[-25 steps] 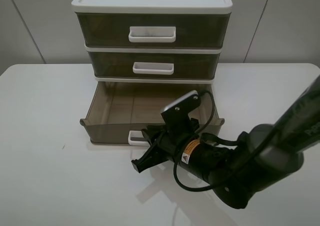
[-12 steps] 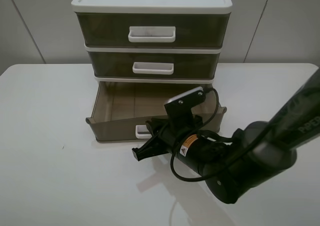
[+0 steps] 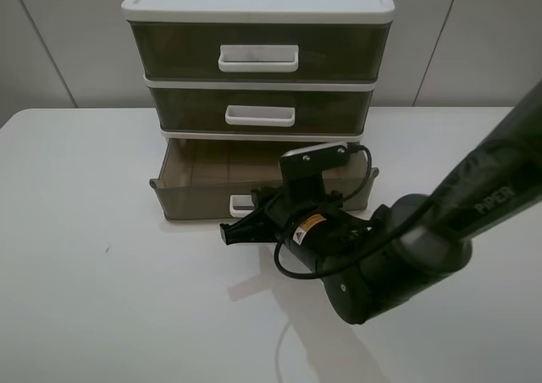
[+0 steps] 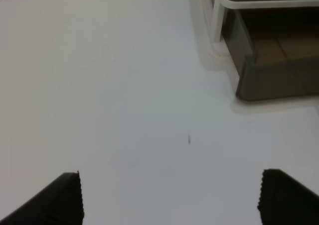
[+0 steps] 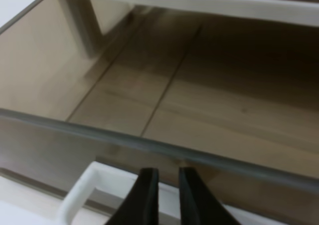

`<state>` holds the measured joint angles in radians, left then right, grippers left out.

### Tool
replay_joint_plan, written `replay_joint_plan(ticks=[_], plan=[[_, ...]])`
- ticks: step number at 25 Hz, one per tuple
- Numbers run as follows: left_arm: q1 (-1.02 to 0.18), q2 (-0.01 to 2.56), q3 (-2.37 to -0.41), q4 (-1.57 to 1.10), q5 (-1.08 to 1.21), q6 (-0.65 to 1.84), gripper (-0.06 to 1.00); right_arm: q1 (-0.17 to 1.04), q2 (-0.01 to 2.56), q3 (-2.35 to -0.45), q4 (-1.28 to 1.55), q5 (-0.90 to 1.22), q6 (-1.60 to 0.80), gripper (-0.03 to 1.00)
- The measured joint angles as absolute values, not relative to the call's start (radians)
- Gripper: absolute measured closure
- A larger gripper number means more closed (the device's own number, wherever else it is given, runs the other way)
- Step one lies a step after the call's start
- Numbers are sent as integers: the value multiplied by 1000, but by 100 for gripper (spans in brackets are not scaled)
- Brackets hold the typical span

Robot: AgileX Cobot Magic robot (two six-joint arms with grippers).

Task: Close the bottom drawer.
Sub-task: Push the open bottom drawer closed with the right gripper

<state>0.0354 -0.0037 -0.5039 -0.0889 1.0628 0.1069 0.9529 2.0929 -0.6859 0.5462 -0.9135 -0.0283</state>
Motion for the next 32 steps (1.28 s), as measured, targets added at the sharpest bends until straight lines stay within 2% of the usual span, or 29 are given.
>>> replay_joint_plan(ticks=[32], plan=[[35, -4, -504, -89, 1063, 107, 23, 947, 2207, -896, 678, -902, -96, 95]])
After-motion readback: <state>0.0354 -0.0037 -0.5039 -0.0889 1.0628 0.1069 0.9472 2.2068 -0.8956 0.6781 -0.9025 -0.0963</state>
